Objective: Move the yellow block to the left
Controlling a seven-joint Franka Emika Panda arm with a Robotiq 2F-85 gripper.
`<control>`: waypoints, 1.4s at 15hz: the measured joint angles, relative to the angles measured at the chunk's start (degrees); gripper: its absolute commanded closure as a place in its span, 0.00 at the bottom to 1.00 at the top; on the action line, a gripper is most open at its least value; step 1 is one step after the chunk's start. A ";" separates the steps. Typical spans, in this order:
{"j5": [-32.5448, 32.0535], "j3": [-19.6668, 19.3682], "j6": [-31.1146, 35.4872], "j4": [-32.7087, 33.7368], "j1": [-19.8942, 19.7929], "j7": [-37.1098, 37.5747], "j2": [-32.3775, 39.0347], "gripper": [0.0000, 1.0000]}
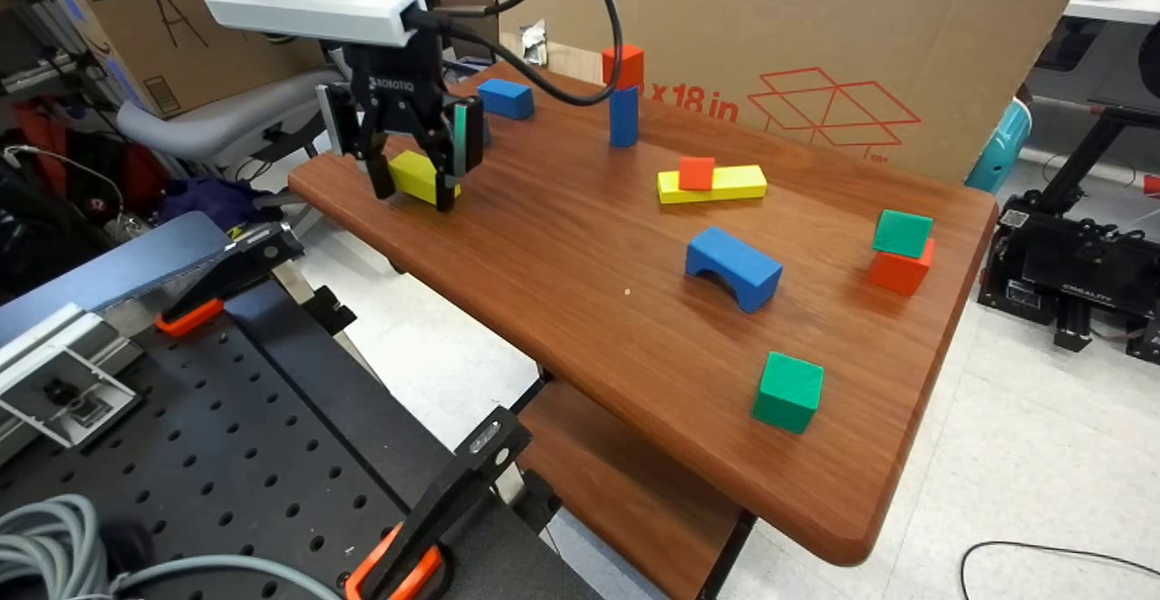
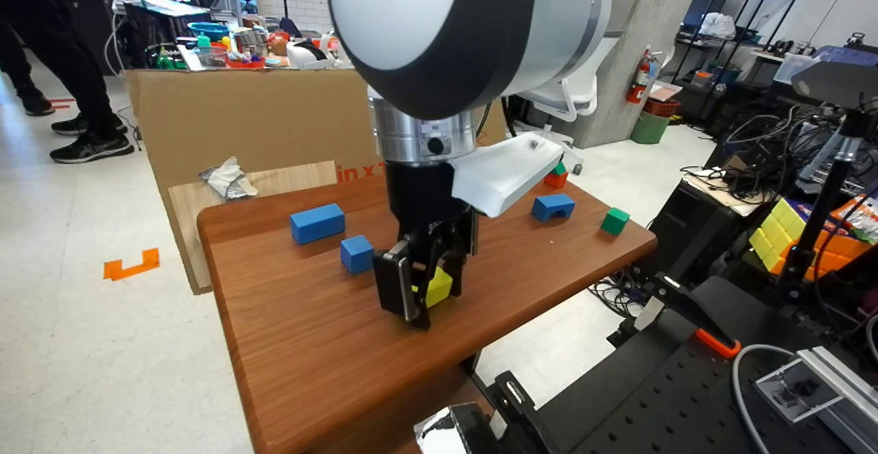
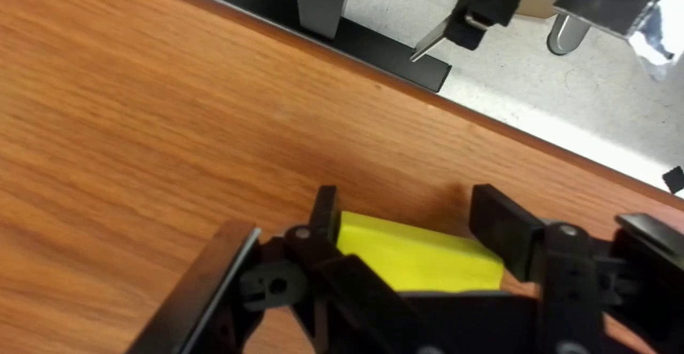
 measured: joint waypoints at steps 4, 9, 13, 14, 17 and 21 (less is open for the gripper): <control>1.57 0.56 -2.22 1.51 0.95 0.13 0.45 0.59; 0.34 -0.43 -3.90 3.22 2.77 2.27 1.65 0.59; -1.62 -1.94 -5.50 5.01 5.51 6.23 2.79 0.00; -1.63 -2.02 -5.57 5.21 5.69 6.69 3.04 0.00; -1.08 -2.08 -5.56 5.13 5.29 6.90 3.24 0.00; 2.66 -1.50 -5.40 4.27 3.31 5.77 0.95 0.00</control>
